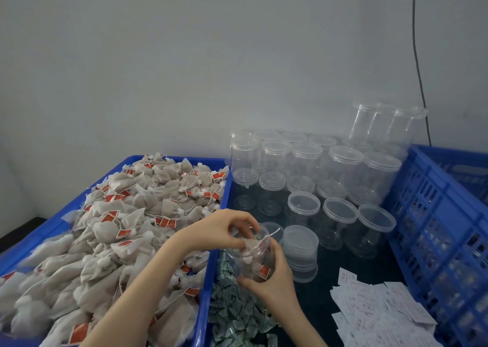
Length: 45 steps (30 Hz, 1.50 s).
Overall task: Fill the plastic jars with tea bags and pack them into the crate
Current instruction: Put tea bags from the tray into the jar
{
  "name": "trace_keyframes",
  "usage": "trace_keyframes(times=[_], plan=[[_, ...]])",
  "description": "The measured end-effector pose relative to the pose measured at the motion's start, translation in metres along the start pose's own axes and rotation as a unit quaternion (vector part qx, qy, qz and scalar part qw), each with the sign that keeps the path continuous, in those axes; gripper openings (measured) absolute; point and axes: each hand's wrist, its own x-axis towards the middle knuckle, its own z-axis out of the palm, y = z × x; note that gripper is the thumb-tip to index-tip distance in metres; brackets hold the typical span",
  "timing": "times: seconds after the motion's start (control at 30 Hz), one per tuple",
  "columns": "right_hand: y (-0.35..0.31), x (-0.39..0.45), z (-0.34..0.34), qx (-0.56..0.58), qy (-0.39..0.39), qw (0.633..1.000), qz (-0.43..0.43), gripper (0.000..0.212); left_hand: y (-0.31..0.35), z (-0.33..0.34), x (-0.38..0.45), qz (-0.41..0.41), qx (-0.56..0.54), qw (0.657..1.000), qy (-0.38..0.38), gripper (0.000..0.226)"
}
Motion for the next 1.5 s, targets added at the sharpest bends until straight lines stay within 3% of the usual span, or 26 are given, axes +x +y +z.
trace_keyframes(times=[0.1,0.2,0.27,0.33,0.37,0.43,0.5,0.6,0.77,0.93,1.3,1.4,1.5], plan=[[0.0,-0.001,0.001,-0.003,0.001,1.0,-0.003,0.102,-0.003,-0.006,-0.003,0.003,-0.039,0.999,0.009,0.034],[0.001,-0.002,0.001,-0.006,0.003,1.0,-0.009,0.103,-0.013,-0.012,-0.002,-0.031,-0.05,0.994,0.095,0.026],[0.001,-0.003,0.002,-0.005,0.004,1.0,-0.013,0.1,-0.027,-0.016,0.002,-0.082,-0.008,0.981,0.174,0.02],[0.0,-0.003,0.002,0.002,0.006,1.0,-0.014,0.095,-0.042,-0.017,0.004,-0.158,0.088,0.962,0.205,0.014],[0.0,-0.003,0.002,0.005,0.006,1.0,-0.015,0.093,-0.052,-0.017,0.004,-0.208,0.157,0.948,0.182,0.014],[0.0,-0.003,0.003,0.013,0.003,1.0,-0.018,0.092,-0.068,-0.01,0.001,-0.305,0.267,0.912,0.064,0.022],[0.0,-0.002,0.003,0.021,0.001,1.0,-0.022,0.096,-0.075,0.004,-0.003,-0.345,0.304,0.886,-0.06,0.034],[0.0,-0.001,0.004,0.025,-0.002,0.999,-0.026,0.103,-0.079,0.021,-0.001,-0.344,0.331,0.869,-0.129,0.033],[-0.002,0.001,0.004,0.022,-0.002,0.999,-0.026,0.106,-0.085,0.027,0.004,-0.284,0.396,0.869,-0.08,0.039],[-0.002,0.001,0.001,0.02,0.003,0.999,-0.031,0.101,-0.075,0.026,0.004,-0.358,0.312,0.877,-0.07,0.028],[0.001,0.001,-0.003,0.026,0.013,0.999,-0.035,0.085,-0.072,0.005,0.005,-0.368,0.302,0.878,0.045,0.019],[0.002,0.002,-0.003,0.024,0.013,0.999,-0.032,0.085,-0.069,-0.004,-0.001,-0.348,0.287,0.885,0.115,0.007],[0.004,0.003,-0.003,0.023,0.013,0.999,-0.033,0.084,-0.067,-0.009,-0.006,-0.324,0.262,0.89,0.186,0.015]])
